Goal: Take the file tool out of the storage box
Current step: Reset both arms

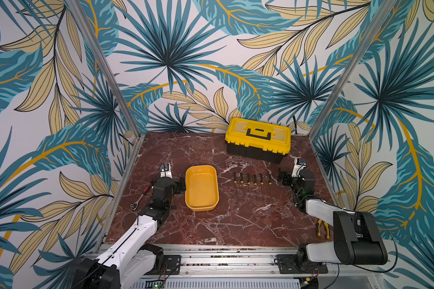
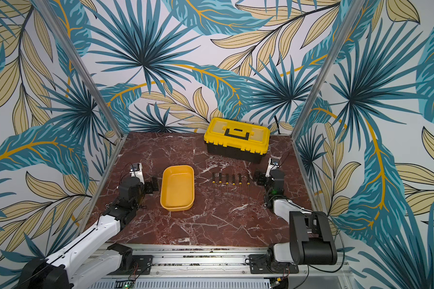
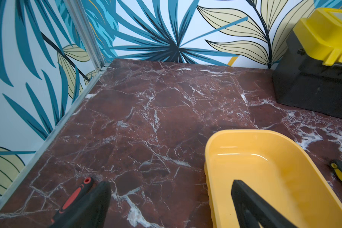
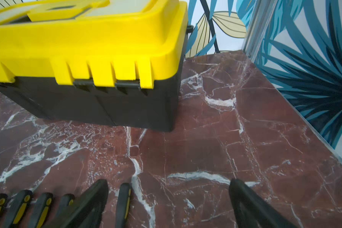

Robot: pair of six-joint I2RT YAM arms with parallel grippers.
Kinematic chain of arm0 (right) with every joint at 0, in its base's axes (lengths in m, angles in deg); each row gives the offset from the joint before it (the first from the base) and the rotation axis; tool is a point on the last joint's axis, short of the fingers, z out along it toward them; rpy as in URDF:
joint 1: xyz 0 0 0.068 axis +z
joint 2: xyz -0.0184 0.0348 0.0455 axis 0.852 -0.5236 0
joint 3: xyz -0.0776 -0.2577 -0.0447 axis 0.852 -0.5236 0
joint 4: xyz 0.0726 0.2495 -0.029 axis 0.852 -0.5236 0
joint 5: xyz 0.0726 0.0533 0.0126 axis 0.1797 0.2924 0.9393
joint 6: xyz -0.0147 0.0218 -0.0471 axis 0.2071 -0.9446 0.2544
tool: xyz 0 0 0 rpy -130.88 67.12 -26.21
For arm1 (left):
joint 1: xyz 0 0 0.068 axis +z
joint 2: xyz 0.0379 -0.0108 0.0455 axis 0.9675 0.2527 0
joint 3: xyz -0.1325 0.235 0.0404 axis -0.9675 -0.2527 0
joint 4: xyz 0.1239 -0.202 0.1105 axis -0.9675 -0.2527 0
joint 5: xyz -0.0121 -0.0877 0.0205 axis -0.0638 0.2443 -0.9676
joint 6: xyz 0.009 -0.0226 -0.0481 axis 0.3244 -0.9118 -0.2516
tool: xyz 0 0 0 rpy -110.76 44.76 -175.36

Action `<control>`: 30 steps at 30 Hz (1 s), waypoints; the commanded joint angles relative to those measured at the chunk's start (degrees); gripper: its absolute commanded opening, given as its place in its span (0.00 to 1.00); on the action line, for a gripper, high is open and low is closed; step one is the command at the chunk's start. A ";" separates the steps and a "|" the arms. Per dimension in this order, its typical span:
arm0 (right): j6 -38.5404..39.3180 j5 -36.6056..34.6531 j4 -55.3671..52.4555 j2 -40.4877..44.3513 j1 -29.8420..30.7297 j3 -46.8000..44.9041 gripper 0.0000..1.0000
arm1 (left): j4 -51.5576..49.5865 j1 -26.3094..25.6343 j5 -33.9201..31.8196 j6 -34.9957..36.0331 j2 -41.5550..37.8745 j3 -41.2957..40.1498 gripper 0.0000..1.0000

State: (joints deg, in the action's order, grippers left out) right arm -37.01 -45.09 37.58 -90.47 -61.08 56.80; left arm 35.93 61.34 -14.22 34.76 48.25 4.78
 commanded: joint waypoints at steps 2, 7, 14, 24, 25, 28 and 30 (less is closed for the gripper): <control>-0.01 0.33 6.72 -0.57 -0.34 -3.43 1.00 | 13.04 3.13 0.41 5.28 4.33 -3.12 1.00; 2.03 4.89 14.59 -2.19 -0.25 -7.00 1.00 | 27.97 6.65 2.47 6.50 10.89 -7.85 1.00; 1.92 3.55 17.19 -5.71 -0.16 -6.33 1.00 | 43.49 10.73 7.14 9.16 19.69 -9.73 1.00; 2.77 2.94 12.88 -5.43 0.81 -4.40 1.00 | 47.56 15.55 13.72 7.52 30.35 -7.23 1.00; 2.81 2.78 12.74 -5.41 0.89 -4.32 0.99 | 46.81 15.52 13.89 7.64 30.84 -6.24 1.00; 2.80 2.67 12.60 -5.49 0.94 -4.29 1.00 | 44.45 15.43 15.19 8.62 32.28 -3.92 1.00; 3.20 1.96 11.61 -5.62 1.43 -3.66 0.99 | 44.48 15.43 15.14 8.74 32.18 -3.93 1.00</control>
State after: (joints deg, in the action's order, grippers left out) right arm -35.04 -42.25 50.43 -96.11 -60.32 52.02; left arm 81.39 76.27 -0.65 42.79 80.78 -1.25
